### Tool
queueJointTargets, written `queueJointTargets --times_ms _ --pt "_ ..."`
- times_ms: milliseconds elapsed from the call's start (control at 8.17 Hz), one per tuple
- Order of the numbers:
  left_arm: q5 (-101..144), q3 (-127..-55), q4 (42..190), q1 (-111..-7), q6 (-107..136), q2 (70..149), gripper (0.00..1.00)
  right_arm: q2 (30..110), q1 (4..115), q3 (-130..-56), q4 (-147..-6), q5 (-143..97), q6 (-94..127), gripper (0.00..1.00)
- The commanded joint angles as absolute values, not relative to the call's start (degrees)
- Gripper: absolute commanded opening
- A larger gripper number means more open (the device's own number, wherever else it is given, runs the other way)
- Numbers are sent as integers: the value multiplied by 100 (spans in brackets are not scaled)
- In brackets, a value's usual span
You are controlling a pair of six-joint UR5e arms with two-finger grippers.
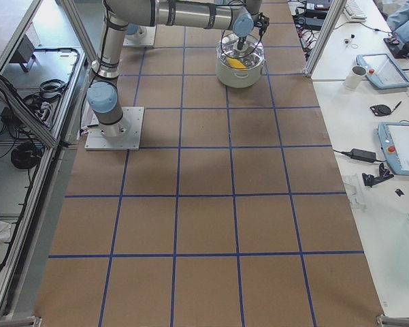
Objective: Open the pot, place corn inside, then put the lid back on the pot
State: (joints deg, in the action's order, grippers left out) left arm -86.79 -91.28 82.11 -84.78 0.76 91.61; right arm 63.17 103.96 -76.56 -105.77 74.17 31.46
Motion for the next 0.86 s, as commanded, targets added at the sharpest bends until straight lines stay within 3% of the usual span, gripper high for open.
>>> queueJointTargets --times_ms 0,367,735 --pt "-8745 -9167 8226 -8639 62 9176 100 6311 10397 -7690 -10547 7453 3120 7" --pt "-8947 -9176 8209 -8640 9 9123 100 6319 10397 -7690 -10547 7497 3146 10" --pt "-8921 -9185 8191 -8640 -9 9114 100 6311 10397 -7699 -10573 7497 3260 44"
